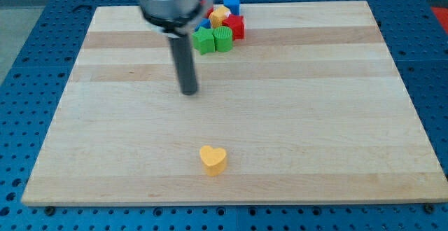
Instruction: Push the yellow heart to the bottom center
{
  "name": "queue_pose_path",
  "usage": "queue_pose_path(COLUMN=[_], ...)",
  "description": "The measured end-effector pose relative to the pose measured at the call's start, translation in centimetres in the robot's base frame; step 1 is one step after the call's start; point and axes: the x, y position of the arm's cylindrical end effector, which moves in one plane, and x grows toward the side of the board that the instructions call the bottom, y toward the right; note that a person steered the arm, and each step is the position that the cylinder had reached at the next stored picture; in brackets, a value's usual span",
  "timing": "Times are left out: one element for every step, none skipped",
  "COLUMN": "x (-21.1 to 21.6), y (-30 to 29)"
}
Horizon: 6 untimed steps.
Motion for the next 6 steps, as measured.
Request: queue_pose_path(x=[1.3, 2.0, 2.0, 6.3, 10.9, 14.9], y=[0.8, 2.8, 8.6, 9.5, 10.9, 10.5])
